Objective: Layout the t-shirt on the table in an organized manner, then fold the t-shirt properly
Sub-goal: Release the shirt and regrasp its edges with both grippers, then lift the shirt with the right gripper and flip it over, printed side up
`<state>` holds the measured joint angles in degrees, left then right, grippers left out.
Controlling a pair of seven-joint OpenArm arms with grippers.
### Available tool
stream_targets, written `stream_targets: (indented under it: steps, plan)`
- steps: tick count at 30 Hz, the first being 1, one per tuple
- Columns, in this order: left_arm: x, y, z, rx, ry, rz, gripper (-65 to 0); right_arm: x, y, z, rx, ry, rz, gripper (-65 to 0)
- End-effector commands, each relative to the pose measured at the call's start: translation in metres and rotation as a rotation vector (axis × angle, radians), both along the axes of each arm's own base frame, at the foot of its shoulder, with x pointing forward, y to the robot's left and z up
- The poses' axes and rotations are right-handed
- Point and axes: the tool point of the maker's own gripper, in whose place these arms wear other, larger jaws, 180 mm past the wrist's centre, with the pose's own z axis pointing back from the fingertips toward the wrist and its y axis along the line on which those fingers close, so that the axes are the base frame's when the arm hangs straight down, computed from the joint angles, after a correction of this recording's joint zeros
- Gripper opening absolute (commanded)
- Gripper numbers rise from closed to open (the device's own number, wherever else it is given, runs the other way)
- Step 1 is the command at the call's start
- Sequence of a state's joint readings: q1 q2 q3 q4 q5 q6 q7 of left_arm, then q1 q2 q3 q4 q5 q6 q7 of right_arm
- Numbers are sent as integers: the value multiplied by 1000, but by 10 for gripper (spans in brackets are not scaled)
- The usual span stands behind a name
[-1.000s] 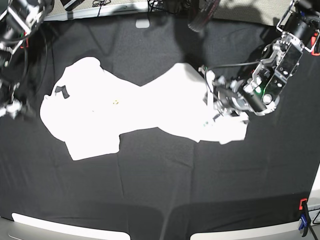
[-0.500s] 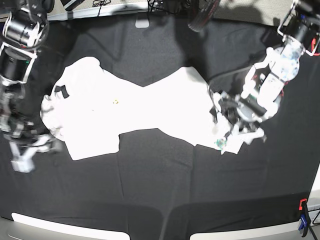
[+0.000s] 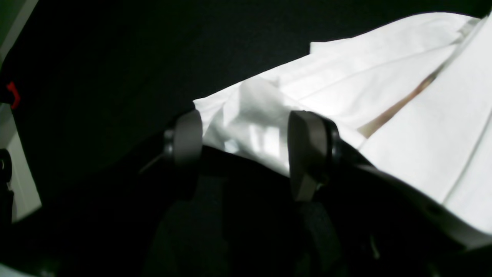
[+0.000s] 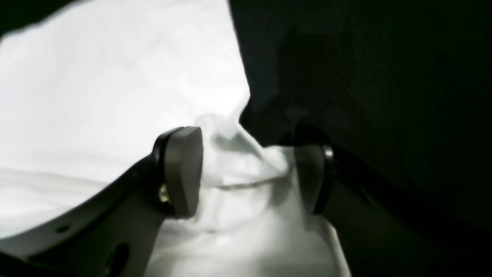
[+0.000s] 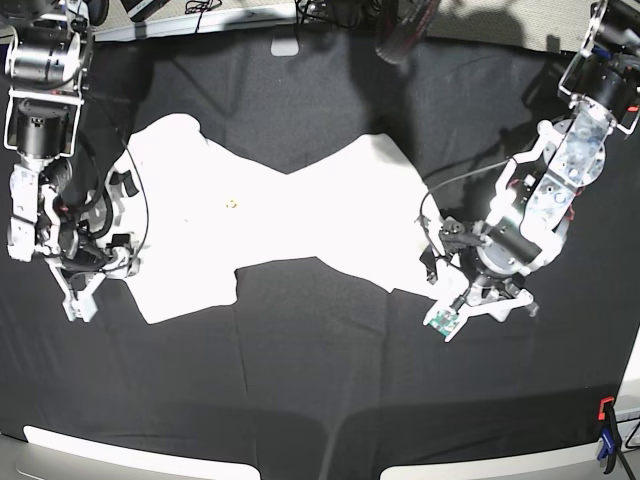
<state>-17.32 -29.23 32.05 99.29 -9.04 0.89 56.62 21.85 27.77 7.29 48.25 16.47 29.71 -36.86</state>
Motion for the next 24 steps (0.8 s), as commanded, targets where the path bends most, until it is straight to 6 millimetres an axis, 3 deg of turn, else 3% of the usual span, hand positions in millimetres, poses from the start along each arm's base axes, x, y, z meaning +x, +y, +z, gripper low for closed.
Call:
stream_targets:
  steps: [1,3,6,11,19,22,24]
  plan:
    - [12,1,19,-11,-62,9,-321,7,-1,7,0,-9,-4,-307]
    - [12,1,18,-11,-61,9,-321,6,12,0,22,3,5,-410]
    - [12,1,19,-10,-62,9,-321,15,29,1,53,-22,17,-650]
    - [12,1,19,-10,-63,9,-321,43,36,25,29,-98,35,-650]
    - [16,5,23,12,-89,12,-321,103,42,108,25,-184,54,-650]
    - [19,9,26,43,-110,18,-321,117,59,140,37,-189,141,-650]
    - [19,10,26,46,-112,19,-321,120,81,160,95,-199,245,-650]
